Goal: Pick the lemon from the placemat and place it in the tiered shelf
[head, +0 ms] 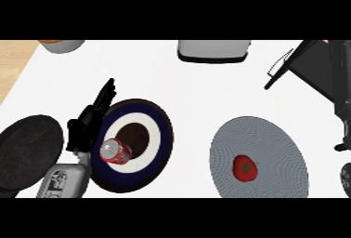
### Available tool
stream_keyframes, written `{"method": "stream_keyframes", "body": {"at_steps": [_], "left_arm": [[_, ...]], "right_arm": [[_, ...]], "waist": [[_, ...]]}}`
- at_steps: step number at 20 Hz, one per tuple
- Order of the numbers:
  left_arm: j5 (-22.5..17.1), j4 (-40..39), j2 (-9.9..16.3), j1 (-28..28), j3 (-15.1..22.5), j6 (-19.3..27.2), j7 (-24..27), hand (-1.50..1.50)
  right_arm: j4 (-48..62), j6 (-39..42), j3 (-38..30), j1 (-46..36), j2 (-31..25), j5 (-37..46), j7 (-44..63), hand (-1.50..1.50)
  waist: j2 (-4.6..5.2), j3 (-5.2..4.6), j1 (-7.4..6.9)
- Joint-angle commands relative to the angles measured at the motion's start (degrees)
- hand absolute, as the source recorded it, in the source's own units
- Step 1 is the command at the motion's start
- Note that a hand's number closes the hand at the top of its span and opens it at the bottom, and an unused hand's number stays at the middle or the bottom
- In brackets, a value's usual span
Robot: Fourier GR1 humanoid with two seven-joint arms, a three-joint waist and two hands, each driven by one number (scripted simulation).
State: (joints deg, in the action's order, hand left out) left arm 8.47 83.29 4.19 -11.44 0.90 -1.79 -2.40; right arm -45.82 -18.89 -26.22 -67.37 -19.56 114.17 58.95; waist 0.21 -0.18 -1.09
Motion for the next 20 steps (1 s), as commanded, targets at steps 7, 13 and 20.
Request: {"method": "stream_keyframes", "body": {"at_steps": [7, 13, 20], "left_arm": [[0.05, 1.82, 0.04, -1.42, 0.24, -0.25, -3.80, 0.00], [1.47, -1.35, -1.56, 0.56, 1.42, 0.85, 0.40, 0.00], [1.13, 1.30, -1.29, 3.15, 1.38, 0.67, 0.55, 0.00]], "right_arm": [[0.44, -23.07, -5.76, 3.41, -3.55, -10.33, -3.19, 1.50], [4.24, -25.87, -5.32, 2.54, -4.69, -13.21, -4.63, 1.50], [0.22, -16.53, -6.52, 10.23, -5.96, -1.99, 9.76, -1.50]], "waist": [[0.27, 0.26, -0.13], [0.15, 0.19, 0.18], [-0.29, 0.14, 0.80]]}}
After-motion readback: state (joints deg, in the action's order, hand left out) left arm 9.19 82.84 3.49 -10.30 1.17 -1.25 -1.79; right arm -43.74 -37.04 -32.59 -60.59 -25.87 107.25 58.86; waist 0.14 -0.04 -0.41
